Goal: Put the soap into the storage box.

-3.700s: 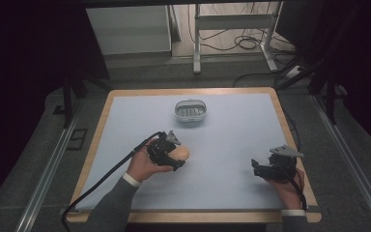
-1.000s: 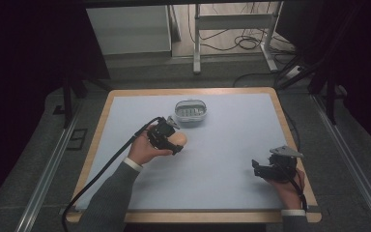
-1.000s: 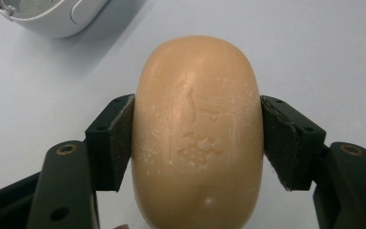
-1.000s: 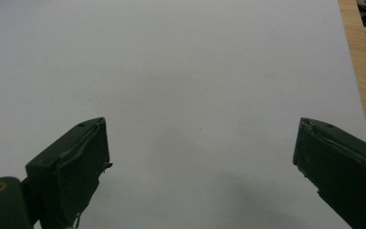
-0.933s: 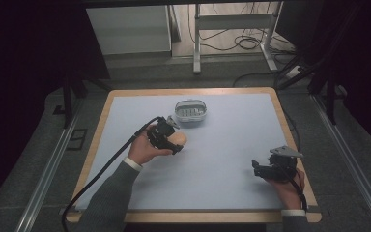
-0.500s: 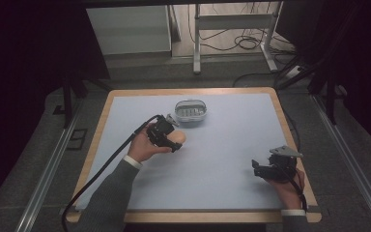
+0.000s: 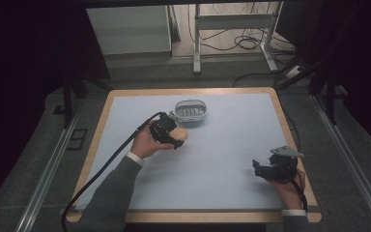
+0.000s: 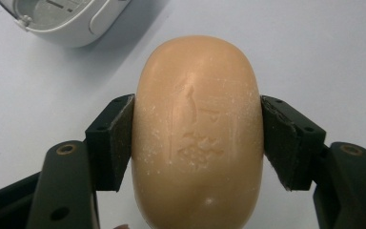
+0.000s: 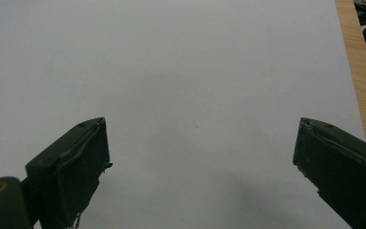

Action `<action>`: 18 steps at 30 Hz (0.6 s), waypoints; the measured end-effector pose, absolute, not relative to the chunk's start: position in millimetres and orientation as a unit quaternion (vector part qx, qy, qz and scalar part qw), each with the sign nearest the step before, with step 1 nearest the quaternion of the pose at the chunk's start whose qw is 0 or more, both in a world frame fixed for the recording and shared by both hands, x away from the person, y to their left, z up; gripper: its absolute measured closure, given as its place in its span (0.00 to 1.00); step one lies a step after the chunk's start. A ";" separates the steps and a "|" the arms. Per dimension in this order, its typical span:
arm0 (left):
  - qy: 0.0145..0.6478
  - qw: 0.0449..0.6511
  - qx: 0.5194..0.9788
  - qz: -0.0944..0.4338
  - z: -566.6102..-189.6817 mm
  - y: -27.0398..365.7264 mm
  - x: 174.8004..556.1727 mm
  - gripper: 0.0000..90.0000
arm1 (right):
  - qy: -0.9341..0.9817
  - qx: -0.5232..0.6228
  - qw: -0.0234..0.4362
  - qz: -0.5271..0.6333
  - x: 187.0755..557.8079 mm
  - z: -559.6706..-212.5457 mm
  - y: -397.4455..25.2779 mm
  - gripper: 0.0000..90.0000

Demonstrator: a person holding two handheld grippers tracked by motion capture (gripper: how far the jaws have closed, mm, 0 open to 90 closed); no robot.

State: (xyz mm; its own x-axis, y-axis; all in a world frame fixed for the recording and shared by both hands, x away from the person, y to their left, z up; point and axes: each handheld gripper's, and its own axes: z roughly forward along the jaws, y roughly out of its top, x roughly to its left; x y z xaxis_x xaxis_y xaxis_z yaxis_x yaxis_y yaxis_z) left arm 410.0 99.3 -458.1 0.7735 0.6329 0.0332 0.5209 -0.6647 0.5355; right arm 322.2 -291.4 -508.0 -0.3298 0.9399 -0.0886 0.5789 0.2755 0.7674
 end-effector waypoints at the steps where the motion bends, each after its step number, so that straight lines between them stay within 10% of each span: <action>1: 0.321 0.259 0.905 0.108 -458.1 99.7 410.5 0.36 | 0.748 0.508 0.279 0.324 322.2 -508.1 -291.2 0.05; 18: 0.316 0.257 0.905 0.119 -448.5 99.4 421.4 0.36 | 0.750 0.507 0.278 0.322 322.6 -508.9 -290.6 0.05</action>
